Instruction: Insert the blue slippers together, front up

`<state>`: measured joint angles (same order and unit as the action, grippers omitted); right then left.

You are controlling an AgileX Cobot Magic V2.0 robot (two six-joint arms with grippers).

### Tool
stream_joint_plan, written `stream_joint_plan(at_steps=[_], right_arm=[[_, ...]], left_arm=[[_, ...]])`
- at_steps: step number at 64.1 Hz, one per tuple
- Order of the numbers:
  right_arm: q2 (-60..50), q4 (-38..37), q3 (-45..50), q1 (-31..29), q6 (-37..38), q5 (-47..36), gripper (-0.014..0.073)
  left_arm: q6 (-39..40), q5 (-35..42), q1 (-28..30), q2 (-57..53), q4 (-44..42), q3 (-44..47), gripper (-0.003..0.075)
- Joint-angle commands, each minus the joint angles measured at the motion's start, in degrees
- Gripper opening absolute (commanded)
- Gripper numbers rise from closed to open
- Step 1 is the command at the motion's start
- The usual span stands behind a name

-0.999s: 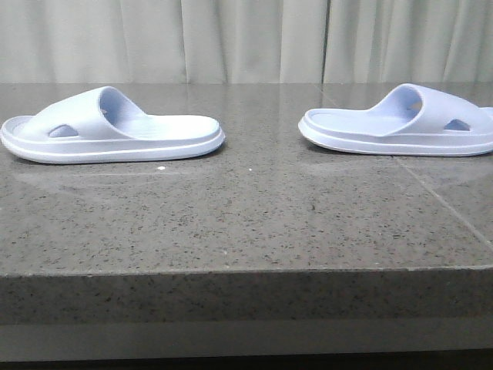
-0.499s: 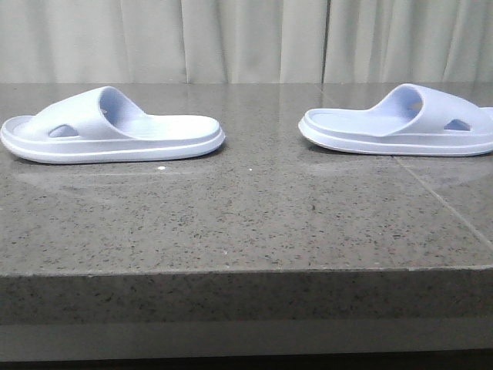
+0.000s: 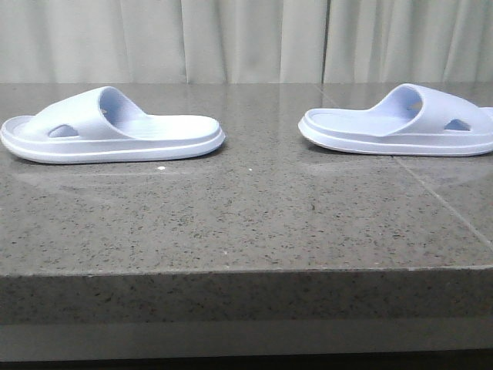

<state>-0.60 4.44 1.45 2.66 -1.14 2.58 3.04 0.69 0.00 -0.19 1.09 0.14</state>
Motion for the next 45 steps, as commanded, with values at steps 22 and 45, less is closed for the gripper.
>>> stream_joint_plan(at_steps=[22,45], right_arm=[[-0.9,-0.7,-0.2,-0.4,-0.3,-4.4,-0.0069],[-0.5,0.1,-11.3,-0.4,-0.4,7.1,-0.0069]], left_arm=[[0.2,6.6,-0.2,-0.9,-0.3,0.4,-0.0020],[0.2,4.4,-0.2,-0.2,0.0,-12.4,-0.0020]])
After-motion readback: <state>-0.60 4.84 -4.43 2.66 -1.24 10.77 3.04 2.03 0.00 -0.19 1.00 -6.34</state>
